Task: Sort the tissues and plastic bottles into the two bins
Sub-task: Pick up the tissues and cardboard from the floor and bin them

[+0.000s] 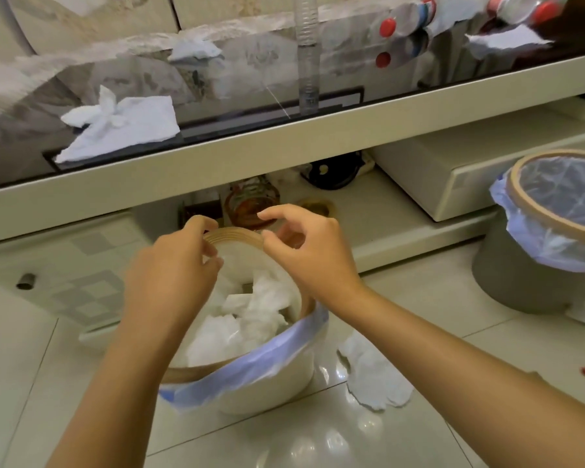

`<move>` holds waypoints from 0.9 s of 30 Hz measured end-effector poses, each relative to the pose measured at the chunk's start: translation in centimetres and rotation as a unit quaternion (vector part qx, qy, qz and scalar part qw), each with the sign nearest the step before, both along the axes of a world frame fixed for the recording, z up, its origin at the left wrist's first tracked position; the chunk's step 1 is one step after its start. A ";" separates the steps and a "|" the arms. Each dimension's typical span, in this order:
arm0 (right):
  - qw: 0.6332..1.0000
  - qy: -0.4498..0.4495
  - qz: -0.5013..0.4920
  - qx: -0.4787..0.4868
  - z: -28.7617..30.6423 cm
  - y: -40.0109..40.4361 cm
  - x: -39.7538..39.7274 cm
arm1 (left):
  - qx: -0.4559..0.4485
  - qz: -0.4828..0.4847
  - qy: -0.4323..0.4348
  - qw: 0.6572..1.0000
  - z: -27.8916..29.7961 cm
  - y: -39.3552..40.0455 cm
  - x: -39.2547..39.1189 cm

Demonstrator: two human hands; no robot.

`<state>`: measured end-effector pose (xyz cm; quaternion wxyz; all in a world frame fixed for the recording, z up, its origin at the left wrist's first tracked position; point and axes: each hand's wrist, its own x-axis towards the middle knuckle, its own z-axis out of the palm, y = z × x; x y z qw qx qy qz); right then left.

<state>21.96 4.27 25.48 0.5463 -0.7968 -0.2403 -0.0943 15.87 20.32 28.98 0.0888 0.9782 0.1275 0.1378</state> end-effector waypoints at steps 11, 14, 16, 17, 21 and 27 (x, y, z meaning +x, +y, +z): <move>0.983 -0.032 -0.098 -0.149 -5.6 -13.6 -2.5 | 0.011 -0.226 0.000 0.974 -4.5 -13.3 2.6; 0.966 -0.023 -0.120 -0.227 -7.9 -18.1 -3.7 | 0.035 -0.286 0.062 0.956 -7.9 -17.4 3.1; 0.953 -0.009 -0.131 -0.273 -9.3 -20.8 -4.6 | 0.052 -0.304 0.110 0.945 -10.5 -19.6 3.4; 0.945 -0.001 -0.137 -0.295 -9.9 -22.1 -5.1 | 0.054 -0.309 0.135 0.940 -11.8 -20.5 3.5; 0.920 0.039 -0.150 -0.359 -12.6 -26.2 -7.0 | 0.031 -0.315 0.228 0.921 -17.8 -22.5 3.9; 0.886 0.121 -0.183 -0.409 -16.4 -30.8 -10.3 | -0.010 -0.245 0.350 0.904 -25.4 -22.8 4.9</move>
